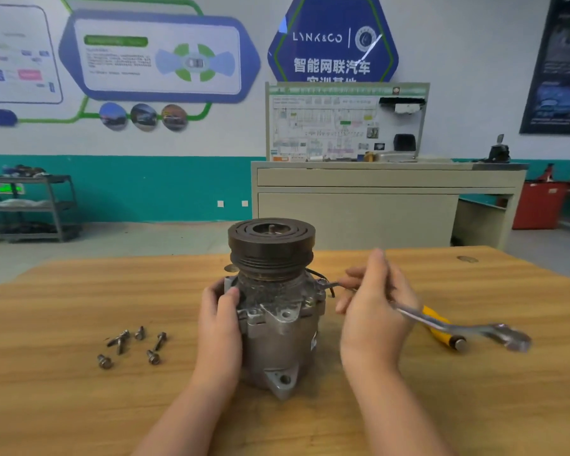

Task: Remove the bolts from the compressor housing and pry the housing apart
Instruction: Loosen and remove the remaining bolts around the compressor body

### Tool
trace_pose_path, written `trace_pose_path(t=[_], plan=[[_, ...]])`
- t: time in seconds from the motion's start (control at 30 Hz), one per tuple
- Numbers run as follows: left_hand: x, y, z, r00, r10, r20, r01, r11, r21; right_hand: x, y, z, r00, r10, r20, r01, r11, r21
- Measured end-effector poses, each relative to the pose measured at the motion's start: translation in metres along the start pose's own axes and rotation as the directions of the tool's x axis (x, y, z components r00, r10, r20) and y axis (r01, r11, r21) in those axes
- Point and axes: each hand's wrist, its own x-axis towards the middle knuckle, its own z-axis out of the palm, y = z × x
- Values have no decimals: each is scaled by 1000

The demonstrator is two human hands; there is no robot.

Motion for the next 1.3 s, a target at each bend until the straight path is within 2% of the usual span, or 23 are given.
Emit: trace_pose_path(t=[0.07, 0.1, 0.13, 0.2, 0.3, 0.33, 0.37, 0.4, 0.43, 0.47, 0.5, 0.53, 0.57, 0.63, 0.67, 0.73, 0.83, 0.97, 1.13, 1.23, 1.3], plan=[[1, -1, 0, 1000, -8, 0, 8, 1000, -15, 29, 8, -4, 962, 267, 59, -273, 950, 155], [2, -2, 1, 1000, -7, -1, 7, 1000, -21, 44, 14, -4, 917, 381, 115, -397, 896, 199], [1, -2, 1, 1000, -3, -3, 3, 1000, -25, 59, 19, -2, 851, 486, 200, -522, 824, 218], [1, -3, 1, 1000, 9, -9, -9, 1000, -27, 83, 32, 5, 651, 626, 429, -735, 661, 151], [1, -4, 1, 1000, 5, -7, -5, 999, -44, 100, 50, 17, 304, 642, 703, -867, 492, -75], [2, -4, 1, 1000, 4, -4, -4, 999, -43, 101, 53, 20, 221, 627, 747, -881, 457, -122], [2, -5, 1, 1000, 4, -1, -4, 999, -44, 103, 55, 22, 172, 613, 771, -889, 433, -147], [3, -5, 2, 1000, 2, 3, -1, 999, -48, 104, 55, 23, 154, 602, 784, -901, 411, -139], [3, -5, 2, 1000, -4, 6, 4, 999, -51, 105, 53, 23, 169, 591, 789, -920, 382, -90], [3, -5, 2, 1000, -9, 8, 9, 999, -54, 106, 50, 22, 216, 585, 782, -940, 341, 4], [3, -5, 2, 1000, -7, 10, 8, 998, -58, 107, 44, 20, 296, 589, 752, -942, 309, 130], [3, -4, 3, 1000, -2, 15, 3, 998, -60, 107, 37, 17, 403, 600, 692, -913, 320, 253], [3, -4, 3, 1000, -2, 21, 3, 998, -60, 105, 30, 13, 513, 618, 596, -858, 387, 337], [2, -4, 3, 999, -14, 33, 17, 998, -68, 96, 17, 4, 692, 603, 396, -721, 606, 337], [2, -3, 3, 999, -19, 33, 21, 997, -69, 89, 12, 0, 753, 570, 327, -654, 701, 284], [2, -3, 2, 999, -22, 32, 24, 997, -67, 72, 5, -8, 834, 488, 258, -537, 826, 174], [2, -2, 2, 999, -30, 39, 32, 998, -48, 49, 0, -14, 911, 350, 217, -378, 920, 105], [0, 1, 2, 998, -27, 54, 30, 999, -44, 25, -5, -14, 969, 162, 188, -171, 985, 34], [1, 0, 2, 999, -10, 52, 11, 999, -30, -8, -13, -1, 969, -130, 210, 169, 969, -181], [3, -2, 1, 999, -30, 29, 31, 999, -25, -23, -8, 1, 969, -202, 138, 233, 936, -262], [4, -1, 1, 999, -42, 22, 42, 999, -12, -23, -6, -3, 985, -163, 62, 174, 951, -255]])
